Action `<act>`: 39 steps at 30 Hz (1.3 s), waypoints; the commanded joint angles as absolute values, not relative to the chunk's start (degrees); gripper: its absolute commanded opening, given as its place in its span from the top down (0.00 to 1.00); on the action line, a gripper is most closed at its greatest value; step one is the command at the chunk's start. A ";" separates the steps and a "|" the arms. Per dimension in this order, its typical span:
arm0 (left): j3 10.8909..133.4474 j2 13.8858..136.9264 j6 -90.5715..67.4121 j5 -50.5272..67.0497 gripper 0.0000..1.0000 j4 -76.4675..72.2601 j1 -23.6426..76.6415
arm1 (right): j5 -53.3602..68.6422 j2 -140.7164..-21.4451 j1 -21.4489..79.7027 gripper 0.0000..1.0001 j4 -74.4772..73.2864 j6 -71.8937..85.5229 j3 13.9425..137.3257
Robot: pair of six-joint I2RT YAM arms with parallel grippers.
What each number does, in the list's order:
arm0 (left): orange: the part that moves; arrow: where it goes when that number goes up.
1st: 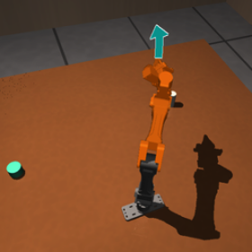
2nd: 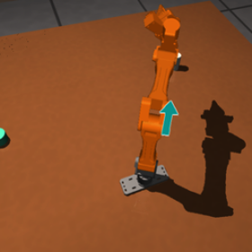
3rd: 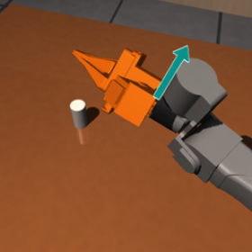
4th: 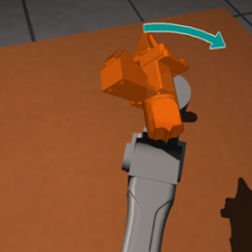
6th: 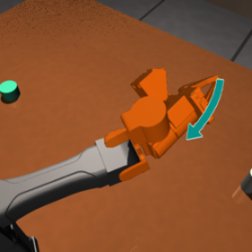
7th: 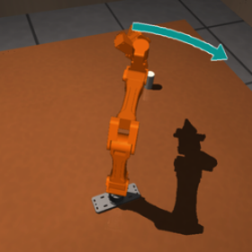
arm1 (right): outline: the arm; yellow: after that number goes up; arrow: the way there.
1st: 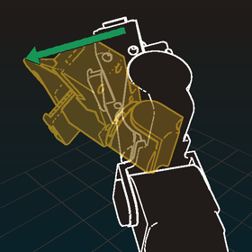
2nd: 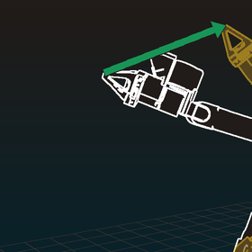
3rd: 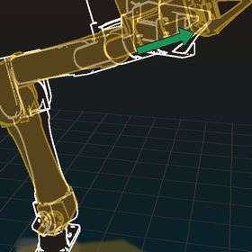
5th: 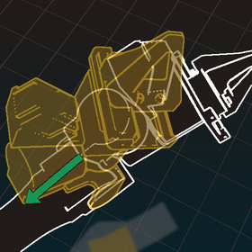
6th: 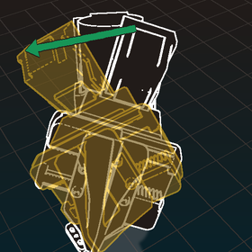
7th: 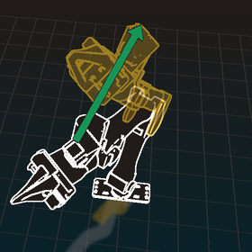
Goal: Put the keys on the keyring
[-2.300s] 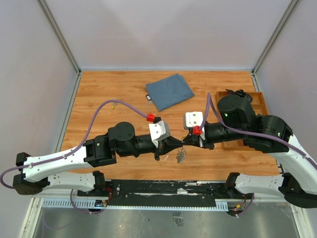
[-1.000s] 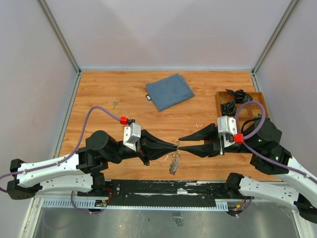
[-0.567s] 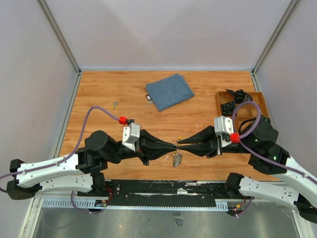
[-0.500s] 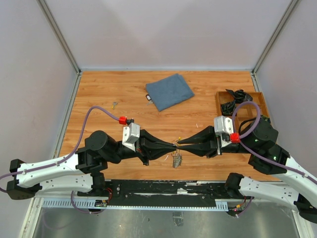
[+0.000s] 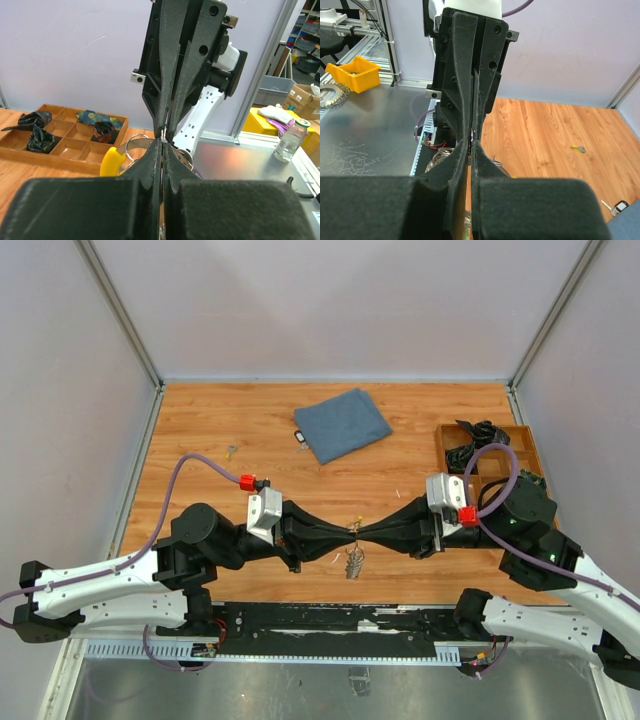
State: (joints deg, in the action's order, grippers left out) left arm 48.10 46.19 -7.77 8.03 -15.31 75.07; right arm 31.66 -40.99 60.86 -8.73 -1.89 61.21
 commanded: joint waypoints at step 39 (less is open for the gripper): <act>54.49 50.61 -4.21 6.00 0.64 -6.55 75.06 | 27.07 -53.70 61.70 1.00 -48.69 -20.11 88.16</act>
State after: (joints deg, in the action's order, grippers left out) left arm 53.91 50.17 -3.92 4.93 -4.62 75.09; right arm 27.81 -54.59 60.86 -50.39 -19.59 86.94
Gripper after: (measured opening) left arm 0.351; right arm 0.009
